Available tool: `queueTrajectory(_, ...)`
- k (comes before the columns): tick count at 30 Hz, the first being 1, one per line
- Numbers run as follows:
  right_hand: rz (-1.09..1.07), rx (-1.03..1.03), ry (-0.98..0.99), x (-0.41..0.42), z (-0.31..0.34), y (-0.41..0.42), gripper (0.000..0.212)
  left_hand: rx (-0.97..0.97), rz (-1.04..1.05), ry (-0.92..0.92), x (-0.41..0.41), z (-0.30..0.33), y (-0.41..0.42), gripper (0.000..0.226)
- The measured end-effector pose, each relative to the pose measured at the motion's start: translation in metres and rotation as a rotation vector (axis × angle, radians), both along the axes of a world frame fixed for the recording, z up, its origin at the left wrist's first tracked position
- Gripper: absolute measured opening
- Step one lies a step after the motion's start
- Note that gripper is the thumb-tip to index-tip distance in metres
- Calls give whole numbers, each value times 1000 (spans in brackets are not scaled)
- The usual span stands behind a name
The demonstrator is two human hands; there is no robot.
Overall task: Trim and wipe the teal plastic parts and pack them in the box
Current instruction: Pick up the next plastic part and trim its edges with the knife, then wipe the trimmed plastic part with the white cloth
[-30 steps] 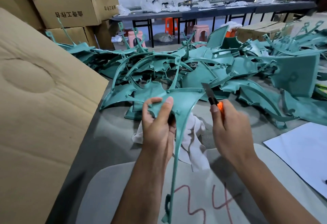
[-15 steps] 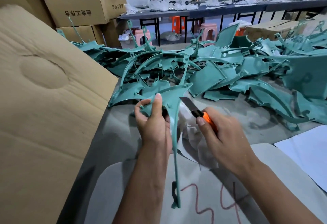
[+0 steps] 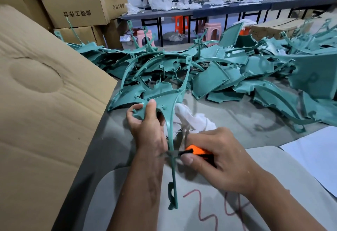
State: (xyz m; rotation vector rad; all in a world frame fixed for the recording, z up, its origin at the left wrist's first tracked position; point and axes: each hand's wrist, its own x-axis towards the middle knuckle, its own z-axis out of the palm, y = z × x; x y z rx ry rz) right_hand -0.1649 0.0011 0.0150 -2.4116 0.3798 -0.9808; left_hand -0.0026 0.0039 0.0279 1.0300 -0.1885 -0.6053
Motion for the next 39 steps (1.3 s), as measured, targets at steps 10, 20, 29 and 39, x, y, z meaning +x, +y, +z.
queueTrajectory(10,-657,55,-119,3,-14,-20,27,-233,-191,-14,-10,0,-1,25)
queueTrajectory(20,-449,-52,-107,-1,-8,-15,20,-194,-122,-94,-8,-8,-3,28)
queueTrajectory(29,-48,-76,13,9,-4,1,38,-144,131,35,10,-3,-6,27)
queueTrajectory(39,72,-132,81,10,-2,10,45,-1,319,175,36,1,1,30)
